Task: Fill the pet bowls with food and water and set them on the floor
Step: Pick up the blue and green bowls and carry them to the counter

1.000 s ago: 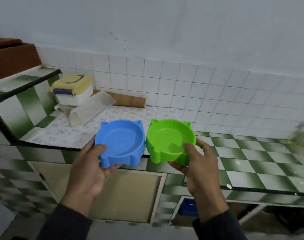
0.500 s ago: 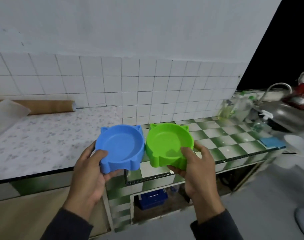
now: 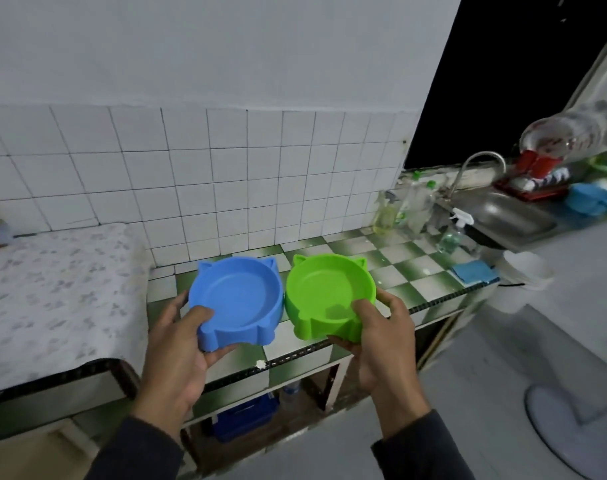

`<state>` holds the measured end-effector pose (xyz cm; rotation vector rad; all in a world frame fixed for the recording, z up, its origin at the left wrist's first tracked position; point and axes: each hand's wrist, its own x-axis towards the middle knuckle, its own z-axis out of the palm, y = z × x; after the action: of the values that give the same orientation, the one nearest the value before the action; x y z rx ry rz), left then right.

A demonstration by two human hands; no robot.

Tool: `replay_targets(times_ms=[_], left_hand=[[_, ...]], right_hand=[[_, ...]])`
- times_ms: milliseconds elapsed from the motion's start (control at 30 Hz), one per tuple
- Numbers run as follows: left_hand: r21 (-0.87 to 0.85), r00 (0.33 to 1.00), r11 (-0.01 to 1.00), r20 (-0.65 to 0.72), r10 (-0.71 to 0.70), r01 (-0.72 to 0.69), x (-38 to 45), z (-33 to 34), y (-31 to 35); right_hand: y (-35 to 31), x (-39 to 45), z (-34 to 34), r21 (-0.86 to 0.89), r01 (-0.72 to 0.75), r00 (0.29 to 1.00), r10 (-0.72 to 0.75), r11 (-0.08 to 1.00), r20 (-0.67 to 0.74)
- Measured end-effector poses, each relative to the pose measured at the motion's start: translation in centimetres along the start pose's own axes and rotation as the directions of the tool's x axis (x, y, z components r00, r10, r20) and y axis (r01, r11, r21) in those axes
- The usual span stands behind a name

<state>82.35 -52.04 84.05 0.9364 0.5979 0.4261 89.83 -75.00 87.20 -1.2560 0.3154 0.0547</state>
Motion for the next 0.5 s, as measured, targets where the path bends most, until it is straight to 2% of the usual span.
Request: replay_targets(times_ms=[267,500], left_hand=[[0.032,0.999,0.999,0.03,-0.024,0.023,4.7,5.2,-3.6],[0.034,0.999,0.998,0.022,-0.045,0.045,10.1,8.8,-5.4]], right_hand=[[0.4,7.5,-1.6,0.01,-0.035,0.998,0.035,0.999,-0.051],[1.0,14.5,-0.5,0.002,-0.068,0.996,0.068,0.998,-0.059]])
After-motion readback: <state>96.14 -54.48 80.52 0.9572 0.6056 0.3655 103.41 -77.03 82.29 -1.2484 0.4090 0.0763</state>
